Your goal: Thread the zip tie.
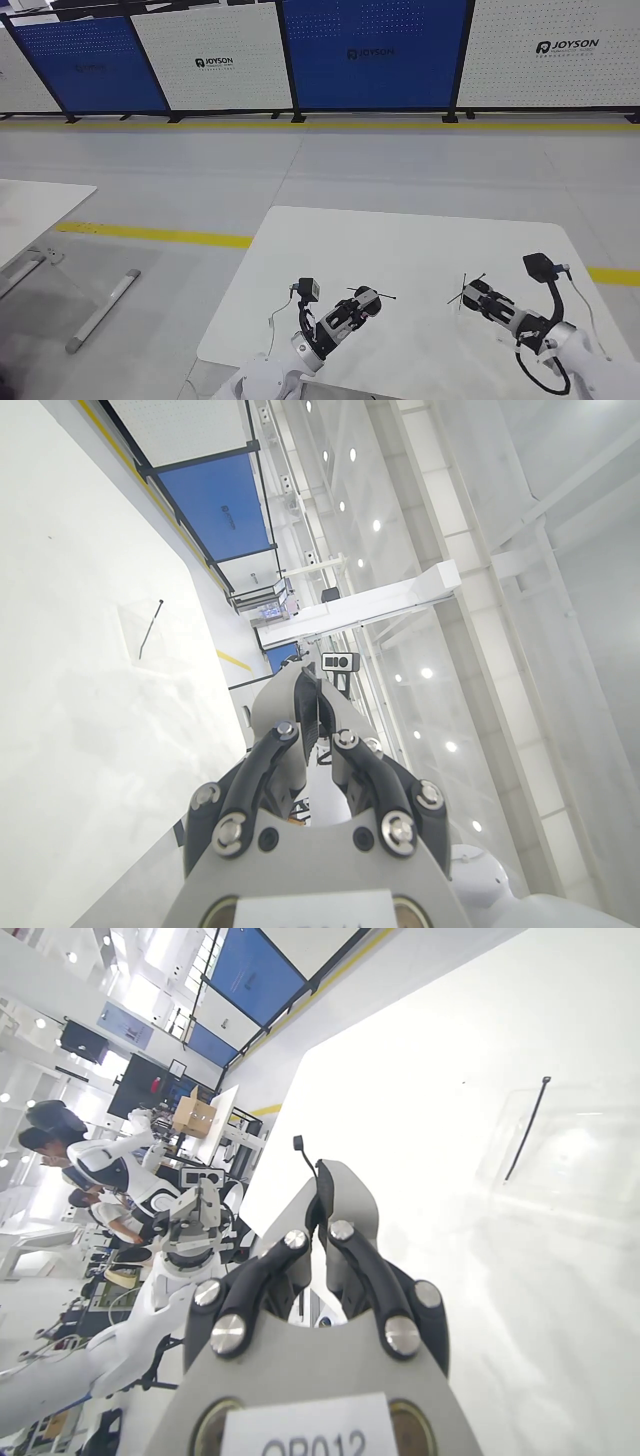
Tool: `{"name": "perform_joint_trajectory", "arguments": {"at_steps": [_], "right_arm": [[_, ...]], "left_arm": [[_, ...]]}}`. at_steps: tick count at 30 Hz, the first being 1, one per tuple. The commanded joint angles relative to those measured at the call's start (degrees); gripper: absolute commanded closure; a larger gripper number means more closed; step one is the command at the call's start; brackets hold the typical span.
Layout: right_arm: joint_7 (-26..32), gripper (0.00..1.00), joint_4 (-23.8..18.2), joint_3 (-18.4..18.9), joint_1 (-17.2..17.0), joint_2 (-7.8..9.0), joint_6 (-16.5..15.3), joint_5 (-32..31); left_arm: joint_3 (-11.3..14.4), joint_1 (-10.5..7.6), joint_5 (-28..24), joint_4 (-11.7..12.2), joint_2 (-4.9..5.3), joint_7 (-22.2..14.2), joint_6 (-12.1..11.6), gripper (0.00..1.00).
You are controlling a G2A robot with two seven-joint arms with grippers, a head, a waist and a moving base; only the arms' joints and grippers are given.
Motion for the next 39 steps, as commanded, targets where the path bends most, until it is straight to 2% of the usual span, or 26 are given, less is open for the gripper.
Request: {"name": "perform_joint_trajectory", "arguments": {"at_steps": [1,3,6,11,16,26,30,36,38,39], "right_arm": [[-0.32,1.00,0.48,-0.99,-0.48,-0.10,-0.72,1.39],[-3.86,1.00,0.76,-2.53,-0.99,-0.27,-0.45,-0.42],[-8.76,1.00,0.17,-3.54,-2.00,-0.65,-0.28,1.68],[-15.35,1.00,-5.91,-4.59,-5.56,-0.96,1.14,1.30],[-15.63,1.00,-10.09,-6.70,-8.00,-0.91,3.37,-1.84],[-16.57,1.00,-10.51,-6.97,-8.27,-0.93,4.13,-2.77],[-16.57,1.00,-10.51,-6.97,-8.27,-0.93,4.13,-2.77],[-16.57,1.00,-10.51,-6.97,-8.27,-0.93,4.13,-2.77],[-16.57,1.00,-10.51,-6.97,-8.27,-0.93,4.13,-2.77],[-16.57,1.00,-10.51,-6.97,-8.27,-0.93,4.13,-2.77]], "left_arm": [[0.00,0.00,0.00,0.00,0.00,0.00,0.00,1.00],[0.00,0.00,0.00,0.00,0.00,0.00,0.00,1.00],[0.00,0.00,0.00,0.00,0.00,0.00,0.00,1.00],[0.00,0.00,0.00,0.00,0.00,0.00,0.00,1.00],[0.00,0.00,0.00,0.00,0.00,0.00,0.00,1.00],[0.15,-0.12,0.34,-0.03,-0.01,0.02,0.28,1.00],[1.71,-1.27,6.76,0.56,-0.12,1.55,1.92,1.00],[4.33,-3.12,14.51,2.56,-0.27,1.80,4.33,1.00],[4.79,-3.52,16.43,2.59,-0.42,4.04,4.26,1.00],[4.79,-3.52,16.43,2.59,-0.42,4.04,4.26,1.00]]}}
